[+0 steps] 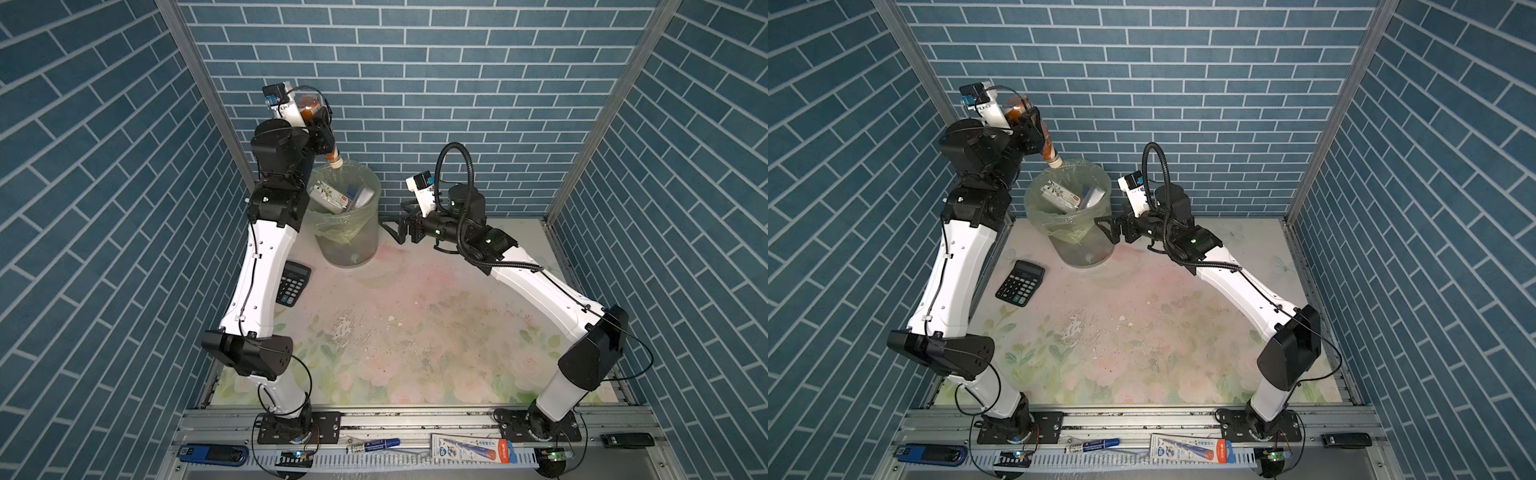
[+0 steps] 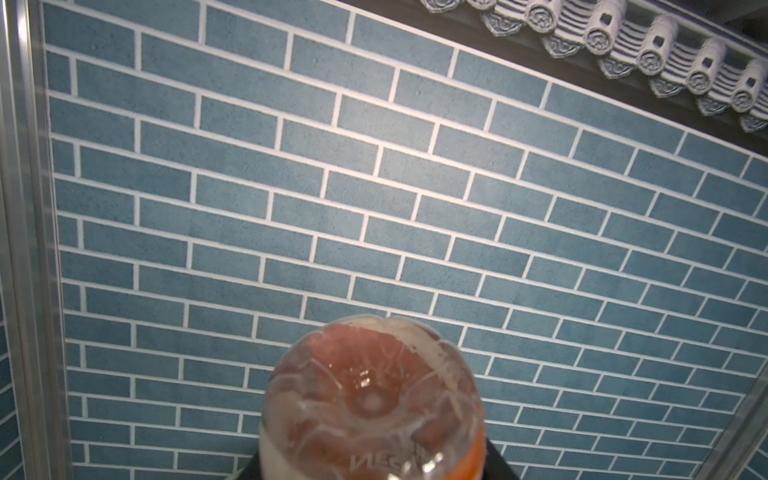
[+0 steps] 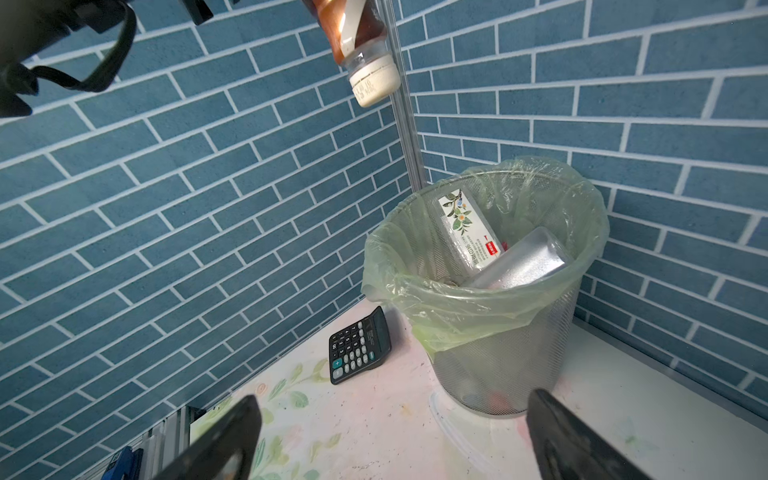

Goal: Throw the plastic bottles in the bin
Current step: 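Open the left gripper above the bin to drop the Nescafe bottle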

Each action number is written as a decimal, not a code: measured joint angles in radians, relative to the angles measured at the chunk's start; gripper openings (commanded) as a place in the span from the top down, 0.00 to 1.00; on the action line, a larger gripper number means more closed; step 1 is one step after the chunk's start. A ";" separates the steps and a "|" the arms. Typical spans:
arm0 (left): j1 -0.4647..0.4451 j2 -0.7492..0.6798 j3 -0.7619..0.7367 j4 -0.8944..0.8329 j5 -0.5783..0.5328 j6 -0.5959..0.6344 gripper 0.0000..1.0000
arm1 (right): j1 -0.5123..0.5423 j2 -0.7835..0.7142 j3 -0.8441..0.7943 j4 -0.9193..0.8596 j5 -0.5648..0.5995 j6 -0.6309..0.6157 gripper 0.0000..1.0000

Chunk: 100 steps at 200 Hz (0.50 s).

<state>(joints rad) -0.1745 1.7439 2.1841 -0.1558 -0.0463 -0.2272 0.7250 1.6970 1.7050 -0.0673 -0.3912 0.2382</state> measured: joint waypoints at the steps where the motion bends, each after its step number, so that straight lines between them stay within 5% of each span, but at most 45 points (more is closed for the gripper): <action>1: 0.000 0.003 0.000 0.000 -0.001 0.000 0.43 | 0.000 0.000 0.000 0.000 0.000 0.000 0.01; 10: 0.006 0.039 0.011 -0.003 -0.002 -0.005 0.36 | -0.005 0.005 0.000 0.000 -0.004 0.000 0.01; 28: 0.020 0.125 0.030 -0.032 0.010 -0.044 0.01 | -0.008 0.016 0.000 0.000 -0.011 0.001 0.01; 61: 0.040 0.256 0.024 -0.156 0.047 -0.107 0.01 | -0.014 0.021 -0.006 -0.001 -0.016 0.001 0.01; 100: 0.041 0.209 -0.023 -0.190 0.069 -0.136 0.01 | -0.019 0.021 -0.030 0.005 -0.024 0.014 0.01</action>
<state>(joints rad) -0.1337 1.9533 2.1609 -0.3454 0.0223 -0.3634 0.7059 1.7184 1.6749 -0.0620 -0.4149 0.2527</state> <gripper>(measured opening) 0.993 0.991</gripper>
